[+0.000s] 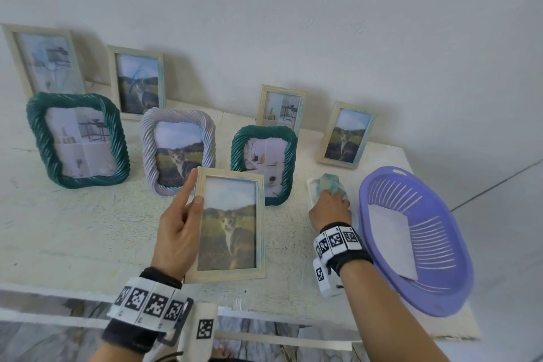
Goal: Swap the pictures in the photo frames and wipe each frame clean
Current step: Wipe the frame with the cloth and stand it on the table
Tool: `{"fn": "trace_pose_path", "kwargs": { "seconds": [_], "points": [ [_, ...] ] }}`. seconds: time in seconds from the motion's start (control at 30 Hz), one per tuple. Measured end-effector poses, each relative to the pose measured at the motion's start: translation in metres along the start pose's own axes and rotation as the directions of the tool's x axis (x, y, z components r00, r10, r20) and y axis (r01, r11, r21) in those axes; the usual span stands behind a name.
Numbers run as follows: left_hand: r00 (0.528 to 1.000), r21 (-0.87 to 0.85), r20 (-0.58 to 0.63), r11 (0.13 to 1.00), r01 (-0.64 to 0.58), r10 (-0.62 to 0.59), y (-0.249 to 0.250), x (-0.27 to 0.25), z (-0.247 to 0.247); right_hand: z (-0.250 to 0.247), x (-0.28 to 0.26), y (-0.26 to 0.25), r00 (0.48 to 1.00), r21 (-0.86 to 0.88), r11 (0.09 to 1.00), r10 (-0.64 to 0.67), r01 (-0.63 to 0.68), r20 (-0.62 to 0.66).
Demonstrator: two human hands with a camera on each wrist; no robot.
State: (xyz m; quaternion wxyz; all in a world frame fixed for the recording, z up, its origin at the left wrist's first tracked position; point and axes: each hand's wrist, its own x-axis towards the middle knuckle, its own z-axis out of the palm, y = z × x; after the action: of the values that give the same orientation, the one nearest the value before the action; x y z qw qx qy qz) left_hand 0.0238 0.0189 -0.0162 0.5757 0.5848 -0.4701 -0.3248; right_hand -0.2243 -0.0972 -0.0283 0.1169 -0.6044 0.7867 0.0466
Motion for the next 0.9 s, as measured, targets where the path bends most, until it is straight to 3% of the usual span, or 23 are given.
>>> {"fn": "trace_pose_path", "kwargs": {
  "seconds": [0.1, 0.17, 0.23, 0.27, 0.33, 0.4, 0.47, 0.57, 0.63, 0.7, 0.8, 0.9],
  "points": [
    [1.0, -0.024, -0.01, 1.0, 0.001, -0.001, 0.001, 0.0, 0.0, -0.003, -0.012, 0.001, 0.997, 0.045, 0.997, -0.058, 0.059, -0.042],
    [1.0, -0.048, -0.023, 0.999, 0.007, -0.008, 0.003, 0.002, 0.0, -0.009, -0.026, 0.002, 0.972, 0.145, 0.967, -0.186, 0.207, -0.145],
    [0.999, -0.07, -0.025, 0.997, 0.019, -0.02, 0.005, 0.003, 0.002, -0.017, -0.044, 0.001, 0.927, 0.414, 0.831, -0.309, 0.372, -0.212],
    [0.999, -0.078, -0.024, 0.997, 0.022, -0.024, 0.005, 0.004, 0.003, -0.022, -0.056, 0.0, 0.926, 0.598, 0.712, -0.341, 0.367, -0.162],
    [0.999, -0.092, -0.02, 0.995, 0.024, -0.026, 0.007, 0.006, 0.007, -0.028, -0.078, -0.004, 0.915, 0.892, 0.429, -0.401, 0.144, 0.045],
    [0.999, -0.143, -0.011, 0.989, 0.031, -0.033, 0.009, 0.006, 0.01, -0.028, -0.095, -0.008, 0.864, 0.976, 0.188, -0.466, -0.115, 0.191],
    [0.997, -0.19, 0.0, 0.979, 0.077, -0.079, 0.011, 0.005, 0.015, -0.026, -0.106, -0.009, 0.821, 0.97, 0.057, -0.523, -0.235, 0.229],
    [0.975, -0.208, 0.09, 0.953, 0.218, -0.204, 0.017, 0.003, 0.021, -0.028, -0.116, -0.009, 0.804, 0.958, -0.075, -0.564, -0.278, 0.189],
    [0.939, -0.127, 0.233, 0.95, 0.287, -0.252, 0.018, -0.001, 0.023, -0.032, -0.123, -0.01, 0.793, 0.98, -0.077, -0.6, -0.183, 0.101],
    [0.892, -0.109, 0.345, 0.932, 0.347, -0.292, 0.018, -0.003, 0.027, -0.033, -0.13, -0.014, 0.777, 1.0, 0.007, -0.629, 0.018, -0.01],
    [0.826, -0.179, 0.462, 0.878, 0.444, -0.324, 0.021, -0.005, 0.032, -0.034, -0.141, -0.025, 0.763, 0.942, 0.156, -0.631, 0.297, -0.136],
    [0.787, -0.284, 0.533, 0.811, 0.512, -0.31, 0.028, -0.006, 0.033, -0.033, -0.145, -0.032, 0.761, 0.875, 0.242, -0.619, 0.42, -0.194]
  ]
}}
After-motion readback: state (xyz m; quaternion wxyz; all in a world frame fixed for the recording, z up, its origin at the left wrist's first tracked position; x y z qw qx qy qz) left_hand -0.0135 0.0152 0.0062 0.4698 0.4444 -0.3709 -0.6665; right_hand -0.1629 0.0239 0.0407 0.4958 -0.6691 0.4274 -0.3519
